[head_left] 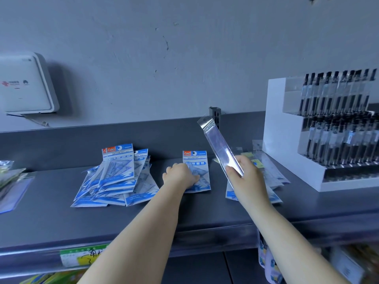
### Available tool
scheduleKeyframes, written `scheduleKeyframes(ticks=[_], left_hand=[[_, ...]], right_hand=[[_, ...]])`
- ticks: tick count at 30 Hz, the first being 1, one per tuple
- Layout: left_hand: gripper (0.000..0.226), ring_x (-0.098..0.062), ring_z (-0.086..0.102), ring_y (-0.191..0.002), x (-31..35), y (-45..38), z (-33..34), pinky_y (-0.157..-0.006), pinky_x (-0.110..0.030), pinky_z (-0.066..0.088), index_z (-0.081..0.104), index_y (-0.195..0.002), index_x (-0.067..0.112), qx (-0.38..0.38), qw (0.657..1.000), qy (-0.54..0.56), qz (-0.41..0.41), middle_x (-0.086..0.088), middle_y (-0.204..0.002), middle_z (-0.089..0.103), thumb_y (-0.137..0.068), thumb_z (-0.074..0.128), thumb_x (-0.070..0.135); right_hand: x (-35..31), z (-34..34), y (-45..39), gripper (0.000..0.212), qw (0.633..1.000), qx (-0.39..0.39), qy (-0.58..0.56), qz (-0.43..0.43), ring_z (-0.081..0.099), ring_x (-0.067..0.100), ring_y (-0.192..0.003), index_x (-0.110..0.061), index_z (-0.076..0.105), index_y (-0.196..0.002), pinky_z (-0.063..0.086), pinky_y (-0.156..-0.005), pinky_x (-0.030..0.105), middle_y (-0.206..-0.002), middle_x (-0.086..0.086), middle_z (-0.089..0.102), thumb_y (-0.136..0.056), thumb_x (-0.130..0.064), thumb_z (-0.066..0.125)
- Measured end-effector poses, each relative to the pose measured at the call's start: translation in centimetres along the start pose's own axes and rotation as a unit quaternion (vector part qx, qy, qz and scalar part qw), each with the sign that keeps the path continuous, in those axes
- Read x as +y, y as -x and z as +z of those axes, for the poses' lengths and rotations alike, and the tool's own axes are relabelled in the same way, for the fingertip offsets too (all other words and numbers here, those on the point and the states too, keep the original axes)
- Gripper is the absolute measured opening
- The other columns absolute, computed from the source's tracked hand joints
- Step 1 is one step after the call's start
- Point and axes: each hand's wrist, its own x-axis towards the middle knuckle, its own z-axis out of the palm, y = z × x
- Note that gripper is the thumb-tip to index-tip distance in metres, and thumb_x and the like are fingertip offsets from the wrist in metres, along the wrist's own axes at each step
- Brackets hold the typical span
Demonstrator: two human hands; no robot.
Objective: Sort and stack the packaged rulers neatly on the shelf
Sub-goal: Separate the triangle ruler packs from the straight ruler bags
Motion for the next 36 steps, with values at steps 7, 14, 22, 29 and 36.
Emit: scheduleKeyframes(ticks=[7,14,22,29,36], left_hand=[[0.027,-0.021,0.048,-0.081,0.3,0.3,-0.4,-0.070,-0.026,0.036,0.041,-0.078,0.013,-0.004,0.999,0.041,-0.036,0.001,-0.075,0.046,-0.085,0.060,0.032],[0.029,-0.022,0.051,-0.080,0.0,0.1,-0.8,-0.071,-0.027,0.040,0.045,-0.082,0.012,-0.044,0.981,0.175,-0.067,-0.001,-0.076,0.048,-0.077,0.069,0.026],[0.011,-0.016,0.054,-0.066,-1.1,1.0,-2.4,-0.059,-0.026,0.044,0.051,-0.078,0.012,0.093,0.869,0.485,-0.004,-0.003,-0.077,0.059,-0.079,0.059,0.004],[0.022,-0.024,0.061,-0.073,-5.9,2.7,-8.0,-0.069,-0.036,0.053,0.059,-0.074,0.013,0.113,0.828,0.550,0.017,-0.006,-0.079,0.065,-0.080,0.047,-0.004],[0.017,-0.023,0.064,-0.075,-14.7,2.5,-11.3,-0.078,-0.042,0.057,0.064,-0.093,0.009,0.198,0.843,0.499,0.002,0.000,-0.081,0.067,-0.080,0.063,-0.003]], right_hand=[[-0.3,-0.1,0.2,0.007,1.000,-0.020,-0.008,0.000,0.051,0.018,-0.074,-0.021,0.051,-0.094,0.038,-0.057,0.018,-0.086,-0.001,0.059,-0.092,-0.014,0.052],[-0.3,-0.1,0.2,0.008,0.999,-0.033,-0.010,0.007,0.057,0.025,-0.086,-0.019,0.053,-0.098,0.040,-0.059,0.020,-0.094,0.002,0.062,-0.092,-0.015,0.052],[-1.7,-0.5,0.2,0.015,0.997,-0.026,-0.060,0.033,0.055,0.029,-0.081,-0.019,0.054,-0.095,0.038,-0.056,0.025,-0.093,0.010,0.062,-0.090,-0.006,0.047],[-5.0,2.6,0.2,0.013,0.990,-0.017,-0.130,0.053,0.046,0.014,-0.062,-0.020,0.056,-0.092,0.036,-0.056,0.027,-0.069,-0.006,0.051,-0.089,-0.011,0.047],[-7.9,7.8,1.0,0.022,0.979,-0.062,-0.173,0.084,0.044,0.014,-0.059,-0.019,0.057,-0.099,0.039,-0.053,0.017,-0.068,-0.001,0.050,-0.087,-0.007,0.044]])
